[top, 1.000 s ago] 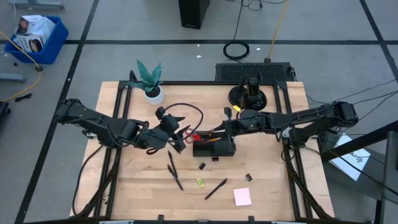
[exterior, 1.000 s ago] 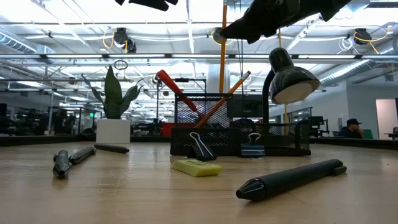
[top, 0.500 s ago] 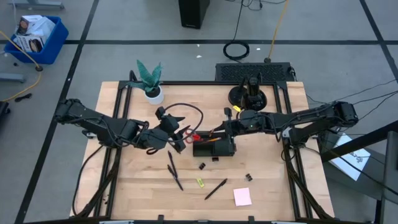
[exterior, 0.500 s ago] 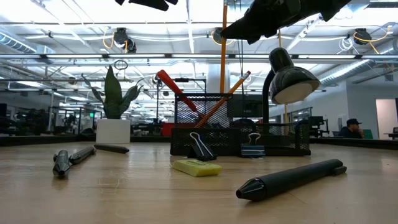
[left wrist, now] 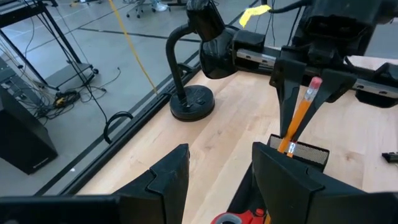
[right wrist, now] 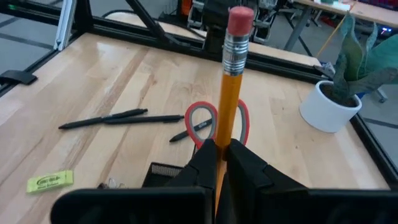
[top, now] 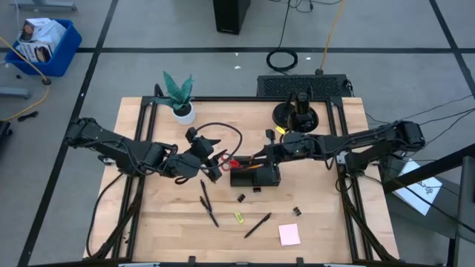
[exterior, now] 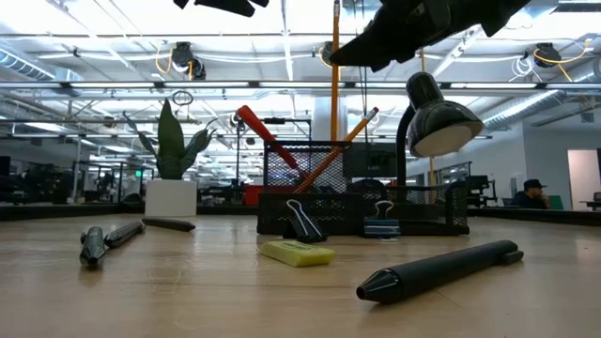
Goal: Pick and place office supplies into organizer
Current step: Put the yellow pencil into the black desk organizer
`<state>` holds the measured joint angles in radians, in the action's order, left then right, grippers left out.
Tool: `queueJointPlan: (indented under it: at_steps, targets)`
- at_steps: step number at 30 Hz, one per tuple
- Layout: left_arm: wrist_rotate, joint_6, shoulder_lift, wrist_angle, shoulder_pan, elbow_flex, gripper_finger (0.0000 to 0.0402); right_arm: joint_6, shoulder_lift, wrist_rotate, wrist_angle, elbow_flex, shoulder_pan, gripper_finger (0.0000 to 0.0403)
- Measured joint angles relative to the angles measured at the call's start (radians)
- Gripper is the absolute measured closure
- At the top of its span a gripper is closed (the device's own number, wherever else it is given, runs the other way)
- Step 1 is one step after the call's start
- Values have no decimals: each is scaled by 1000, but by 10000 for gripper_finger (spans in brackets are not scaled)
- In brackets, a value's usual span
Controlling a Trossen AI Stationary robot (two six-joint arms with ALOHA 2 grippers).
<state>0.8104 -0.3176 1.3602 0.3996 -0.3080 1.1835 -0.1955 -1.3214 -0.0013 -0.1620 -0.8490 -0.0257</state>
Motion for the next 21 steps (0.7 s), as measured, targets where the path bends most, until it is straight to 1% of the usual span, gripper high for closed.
queueJointPlan:
  at_steps: [11, 14, 21]
  targets:
    - [0, -2, 0, 0, 0, 0, 220, -1, -38, 0, -15, 5, 0, 392]
    - [0, -2, 0, 0, 0, 0, 220, 0, -49, 0, -70, 26, 0, 392]
    - [-1, -2, 0, 0, 0, 0, 220, 0, -56, 0, -128, 80, 5, 392]
